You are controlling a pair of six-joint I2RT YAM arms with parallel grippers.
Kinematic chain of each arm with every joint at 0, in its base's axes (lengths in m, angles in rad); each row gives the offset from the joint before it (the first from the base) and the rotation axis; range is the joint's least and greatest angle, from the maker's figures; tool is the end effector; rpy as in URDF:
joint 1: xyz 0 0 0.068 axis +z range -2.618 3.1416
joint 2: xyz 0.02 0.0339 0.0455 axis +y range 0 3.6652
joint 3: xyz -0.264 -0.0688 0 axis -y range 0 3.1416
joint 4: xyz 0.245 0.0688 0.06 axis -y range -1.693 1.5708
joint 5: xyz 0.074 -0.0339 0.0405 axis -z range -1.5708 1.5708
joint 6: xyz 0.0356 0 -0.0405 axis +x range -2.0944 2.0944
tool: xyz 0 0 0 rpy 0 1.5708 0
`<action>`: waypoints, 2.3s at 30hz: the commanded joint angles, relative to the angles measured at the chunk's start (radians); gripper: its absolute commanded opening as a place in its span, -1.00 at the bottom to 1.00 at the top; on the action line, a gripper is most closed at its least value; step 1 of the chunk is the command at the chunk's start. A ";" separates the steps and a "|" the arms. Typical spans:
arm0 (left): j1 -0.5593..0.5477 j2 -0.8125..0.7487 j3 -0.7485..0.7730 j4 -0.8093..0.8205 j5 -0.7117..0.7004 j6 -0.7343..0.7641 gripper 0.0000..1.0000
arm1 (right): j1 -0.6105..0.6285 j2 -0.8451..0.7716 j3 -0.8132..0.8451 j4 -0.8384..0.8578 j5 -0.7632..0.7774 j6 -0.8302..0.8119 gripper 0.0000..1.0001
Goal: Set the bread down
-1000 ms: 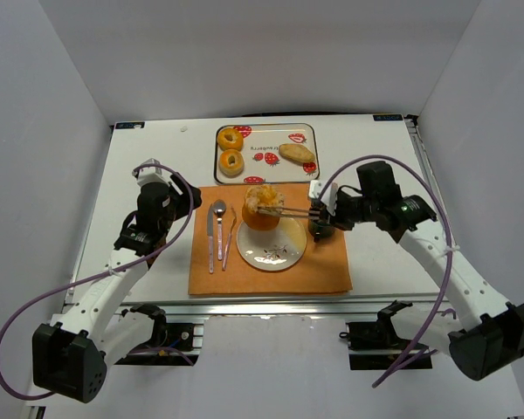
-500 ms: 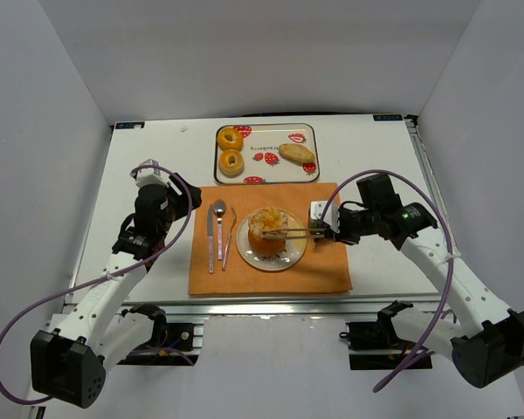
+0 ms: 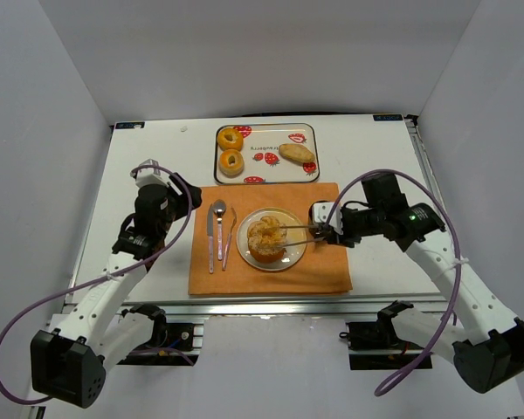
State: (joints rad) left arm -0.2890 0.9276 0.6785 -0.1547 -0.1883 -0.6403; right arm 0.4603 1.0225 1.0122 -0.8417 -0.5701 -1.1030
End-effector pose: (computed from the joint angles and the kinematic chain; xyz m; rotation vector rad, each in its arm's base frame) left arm 0.2071 -0.0546 0.2797 -0.4693 1.9350 -0.4201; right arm 0.1675 0.1045 0.3180 -1.7757 1.4345 0.3616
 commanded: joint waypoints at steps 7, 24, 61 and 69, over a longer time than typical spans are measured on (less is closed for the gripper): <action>0.008 0.022 0.024 0.030 0.026 0.002 0.56 | -0.002 0.102 0.158 0.324 -0.027 0.490 -0.29; 0.010 -0.044 0.001 0.020 -0.022 -0.073 0.54 | -0.017 1.041 0.862 0.449 0.181 1.350 -0.14; 0.010 -0.067 0.021 -0.022 -0.046 -0.098 0.52 | -0.097 1.036 0.729 0.558 -0.094 1.582 -0.92; 0.010 -0.053 0.041 0.006 -0.027 -0.064 0.52 | -0.169 0.772 0.648 0.165 -0.315 0.885 -1.00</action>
State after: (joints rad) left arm -0.2840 0.8810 0.6830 -0.1764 -0.2245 -0.7246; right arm 0.2863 1.9434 1.6707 -0.4599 -0.7418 0.1951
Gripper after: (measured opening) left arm 0.764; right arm 0.214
